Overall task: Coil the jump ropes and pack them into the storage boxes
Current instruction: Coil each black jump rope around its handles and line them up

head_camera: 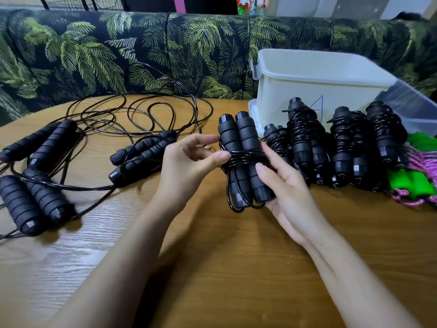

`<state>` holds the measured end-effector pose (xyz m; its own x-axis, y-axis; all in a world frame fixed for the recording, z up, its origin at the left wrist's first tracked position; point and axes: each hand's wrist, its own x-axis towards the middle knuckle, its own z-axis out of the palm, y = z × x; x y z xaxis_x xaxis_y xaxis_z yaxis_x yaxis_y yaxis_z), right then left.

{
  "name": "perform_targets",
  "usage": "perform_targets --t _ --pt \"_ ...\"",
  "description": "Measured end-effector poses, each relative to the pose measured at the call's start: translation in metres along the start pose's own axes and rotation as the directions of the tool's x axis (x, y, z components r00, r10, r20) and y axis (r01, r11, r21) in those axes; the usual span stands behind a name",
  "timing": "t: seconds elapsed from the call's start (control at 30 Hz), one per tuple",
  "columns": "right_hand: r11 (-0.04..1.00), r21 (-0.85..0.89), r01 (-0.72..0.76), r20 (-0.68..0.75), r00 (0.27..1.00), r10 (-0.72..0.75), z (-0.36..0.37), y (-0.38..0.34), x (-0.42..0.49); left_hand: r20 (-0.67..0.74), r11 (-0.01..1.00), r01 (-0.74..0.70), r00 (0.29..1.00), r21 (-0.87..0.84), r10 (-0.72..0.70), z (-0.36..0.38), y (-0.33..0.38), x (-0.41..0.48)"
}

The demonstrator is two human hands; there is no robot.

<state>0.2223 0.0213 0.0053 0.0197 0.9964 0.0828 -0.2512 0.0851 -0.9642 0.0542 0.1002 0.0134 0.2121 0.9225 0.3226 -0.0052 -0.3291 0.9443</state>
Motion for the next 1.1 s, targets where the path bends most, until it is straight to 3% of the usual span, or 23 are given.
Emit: perform_targets --t 0.07,0.13,0.23,0.3,0.53,0.73,0.8,0.9,0.97,1.1 --pt "1.0 -0.017 0.004 -0.012 1.0 -0.004 0.001 0.001 -0.001 -0.013 0.998 0.029 0.999 -0.054 -0.03 0.003 -0.001 -0.001" --pt "0.964 -0.249 0.096 -0.09 0.988 -0.122 0.002 0.005 -0.001 -0.027 0.996 0.042 0.999 -0.073 -0.044 0.005 -0.001 -0.003" --pt "0.713 -0.658 0.243 -0.134 0.894 -0.428 0.003 0.013 0.002 -0.042 0.999 0.01 0.999 -0.036 -0.011 0.009 0.0 -0.006" --pt "0.592 -0.757 0.277 -0.095 0.85 -0.518 0.004 0.018 0.002 -0.052 1.0 -0.016 0.999 -0.005 0.015 0.012 0.0 -0.009" --pt "0.538 -0.815 0.213 -0.061 0.893 -0.447 0.015 0.024 -0.004 -0.012 0.996 -0.078 0.997 0.037 0.078 0.01 -0.003 -0.008" --pt "0.506 -0.86 0.068 -0.172 0.894 -0.413 0.016 0.02 -0.005 0.129 0.981 -0.193 0.973 0.024 0.189 0.013 -0.006 -0.008" --pt "0.535 -0.84 0.092 -0.181 0.882 -0.436 0.013 0.021 -0.004 0.18 0.969 -0.244 0.956 0.047 0.232 0.012 -0.008 -0.008" --pt "0.69 -0.706 0.16 -0.193 0.894 -0.404 0.01 0.021 -0.002 0.228 0.957 -0.284 0.937 0.058 0.265 0.012 -0.009 -0.007" --pt "0.779 -0.598 0.189 -0.197 0.907 -0.372 0.01 0.018 -0.003 0.194 0.965 -0.261 0.949 0.031 0.25 0.013 -0.007 -0.006" --pt "0.846 -0.49 0.208 -0.169 0.93 -0.326 0.014 0.015 -0.004 0.116 0.987 -0.155 0.98 -0.046 0.159 0.011 -0.004 -0.007"
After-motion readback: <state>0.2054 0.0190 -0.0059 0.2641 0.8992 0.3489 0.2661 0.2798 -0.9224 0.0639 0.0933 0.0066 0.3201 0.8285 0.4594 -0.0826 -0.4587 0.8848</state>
